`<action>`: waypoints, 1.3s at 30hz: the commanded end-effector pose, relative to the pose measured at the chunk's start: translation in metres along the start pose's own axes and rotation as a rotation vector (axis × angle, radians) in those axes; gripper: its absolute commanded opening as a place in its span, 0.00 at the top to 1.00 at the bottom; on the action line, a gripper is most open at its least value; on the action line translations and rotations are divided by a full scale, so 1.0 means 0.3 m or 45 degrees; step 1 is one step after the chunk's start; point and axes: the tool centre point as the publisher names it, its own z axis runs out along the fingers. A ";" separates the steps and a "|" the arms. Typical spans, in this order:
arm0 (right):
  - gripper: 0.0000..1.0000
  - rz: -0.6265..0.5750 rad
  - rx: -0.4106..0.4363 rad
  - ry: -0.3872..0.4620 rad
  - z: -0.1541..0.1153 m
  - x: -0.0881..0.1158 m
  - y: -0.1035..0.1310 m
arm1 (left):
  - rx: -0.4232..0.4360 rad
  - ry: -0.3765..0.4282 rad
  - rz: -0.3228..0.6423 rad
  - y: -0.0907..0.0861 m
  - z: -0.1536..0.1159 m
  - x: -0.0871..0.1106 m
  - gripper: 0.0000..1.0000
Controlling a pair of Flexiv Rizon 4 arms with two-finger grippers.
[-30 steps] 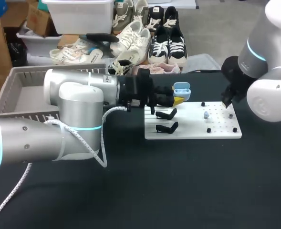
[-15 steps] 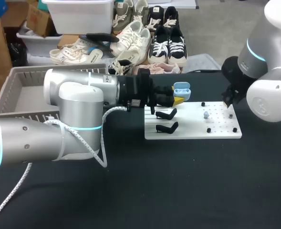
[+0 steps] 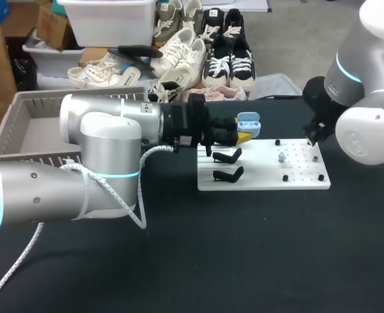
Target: Pick up each earbud case from the left stands, insert the matching earbuds, close the lid, and place the case in the box.
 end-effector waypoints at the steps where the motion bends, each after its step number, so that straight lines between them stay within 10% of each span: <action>1: 0.75 0.004 0.000 0.006 0.008 -0.003 -0.004 | 0.000 -0.003 0.001 0.001 0.000 0.002 1.00; 14: 1.00 0.011 -0.007 0.016 0.015 -0.002 0.006 | 0.000 -0.003 0.001 0.001 0.000 0.002 1.00; 39: 1.00 -0.104 0.031 -0.090 -0.292 0.104 0.102 | 0.000 -0.003 0.001 0.001 0.000 0.002 1.00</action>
